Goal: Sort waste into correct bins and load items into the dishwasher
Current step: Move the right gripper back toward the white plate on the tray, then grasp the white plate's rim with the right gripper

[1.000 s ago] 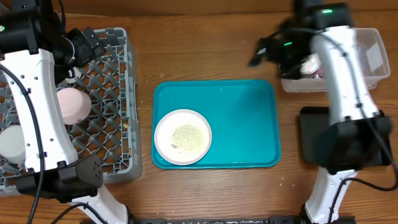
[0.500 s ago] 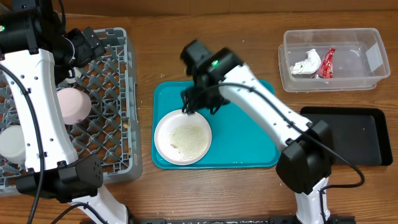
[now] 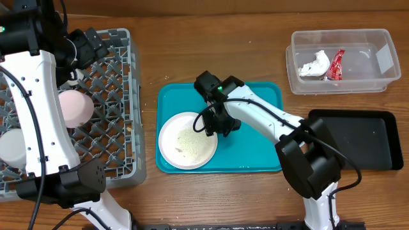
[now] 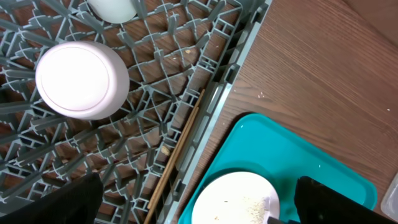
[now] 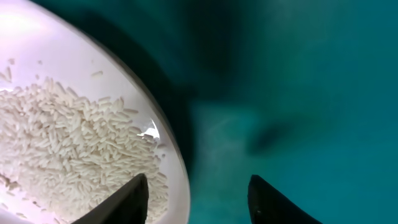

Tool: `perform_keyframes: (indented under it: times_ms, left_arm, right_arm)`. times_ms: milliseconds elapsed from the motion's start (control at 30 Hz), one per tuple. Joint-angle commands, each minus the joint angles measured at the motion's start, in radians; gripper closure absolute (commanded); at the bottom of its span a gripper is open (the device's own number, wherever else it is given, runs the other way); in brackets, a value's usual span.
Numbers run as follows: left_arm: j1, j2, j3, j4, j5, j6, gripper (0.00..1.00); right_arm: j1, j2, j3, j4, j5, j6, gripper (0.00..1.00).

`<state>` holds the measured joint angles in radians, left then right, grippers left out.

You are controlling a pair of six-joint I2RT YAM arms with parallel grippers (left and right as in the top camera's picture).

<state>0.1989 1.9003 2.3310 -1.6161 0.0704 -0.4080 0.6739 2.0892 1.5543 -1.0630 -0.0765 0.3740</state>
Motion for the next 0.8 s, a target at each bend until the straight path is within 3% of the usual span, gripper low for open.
perform_keyframes:
  times_ms: [0,133,400,567,767]
  left_arm:
    - [0.003,-0.004,0.009,0.001,-0.007,0.019,0.00]
    - [0.003,-0.004,0.009,0.001,-0.007,0.019,0.00]
    - [0.003,-0.004,0.009,0.001,-0.007,0.019,0.00]
    - [0.003,-0.004,0.009,0.001,-0.007,0.019,0.00]
    - [0.003,-0.004,0.009,0.001,-0.007,0.019,0.00]
  right_arm:
    - [-0.003,-0.010,-0.023,0.023,-0.021,0.046,0.51]
    - [-0.004,-0.010,-0.037,0.015,0.063,0.088,0.59]
    - [-0.055,-0.010,-0.037,-0.063,0.189,0.121,0.60]
    - [-0.169,-0.010,-0.037,-0.117,0.239,0.121,0.65]
    - [-0.307,-0.011,-0.027,-0.163,0.306,0.064,0.60]
